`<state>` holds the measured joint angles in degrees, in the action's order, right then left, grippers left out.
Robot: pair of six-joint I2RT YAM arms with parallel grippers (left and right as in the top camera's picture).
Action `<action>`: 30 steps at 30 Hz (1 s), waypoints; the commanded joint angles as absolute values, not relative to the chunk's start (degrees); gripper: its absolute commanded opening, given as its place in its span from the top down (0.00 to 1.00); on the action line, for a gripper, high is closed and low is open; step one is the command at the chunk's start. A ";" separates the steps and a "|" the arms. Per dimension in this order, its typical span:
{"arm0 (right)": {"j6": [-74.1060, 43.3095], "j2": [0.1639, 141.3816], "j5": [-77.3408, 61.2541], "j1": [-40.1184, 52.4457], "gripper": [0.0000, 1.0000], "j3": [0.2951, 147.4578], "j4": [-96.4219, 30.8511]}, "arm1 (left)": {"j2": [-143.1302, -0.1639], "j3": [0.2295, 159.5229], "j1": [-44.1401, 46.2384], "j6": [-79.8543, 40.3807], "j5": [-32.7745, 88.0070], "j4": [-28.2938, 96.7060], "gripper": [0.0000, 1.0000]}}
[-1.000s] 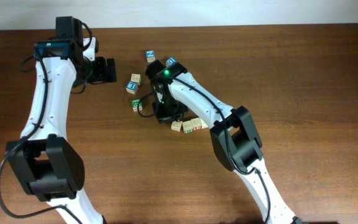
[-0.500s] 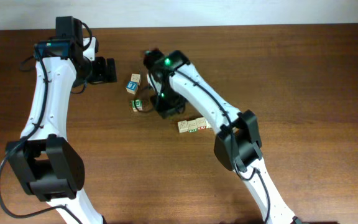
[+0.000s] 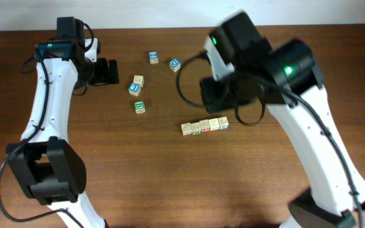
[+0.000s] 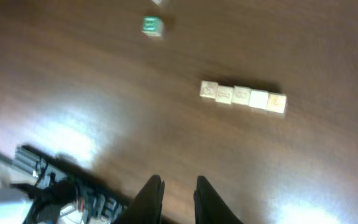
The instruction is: Rotate 5 blocks
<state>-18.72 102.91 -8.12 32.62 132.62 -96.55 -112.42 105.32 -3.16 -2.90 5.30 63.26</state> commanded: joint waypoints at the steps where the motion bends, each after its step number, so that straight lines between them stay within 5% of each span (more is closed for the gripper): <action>1: -25.85 100.36 -3.60 33.01 0.81 113.58 -91.79 | -112.92 106.21 -3.14 -3.64 5.08 63.26 0.01; 9: -35.07 101.03 -4.91 33.34 0.82 78.83 -65.84 | -112.92 106.21 -3.14 -3.64 5.08 63.26 0.01; 17: -34.11 115.28 -11.90 33.04 0.82 79.05 -57.76 | -112.92 106.21 -3.14 -3.64 5.08 63.26 0.01; 30: -32.84 115.79 -9.85 31.42 0.82 81.67 -50.70 | -112.92 106.21 -3.14 -3.64 5.08 63.26 0.01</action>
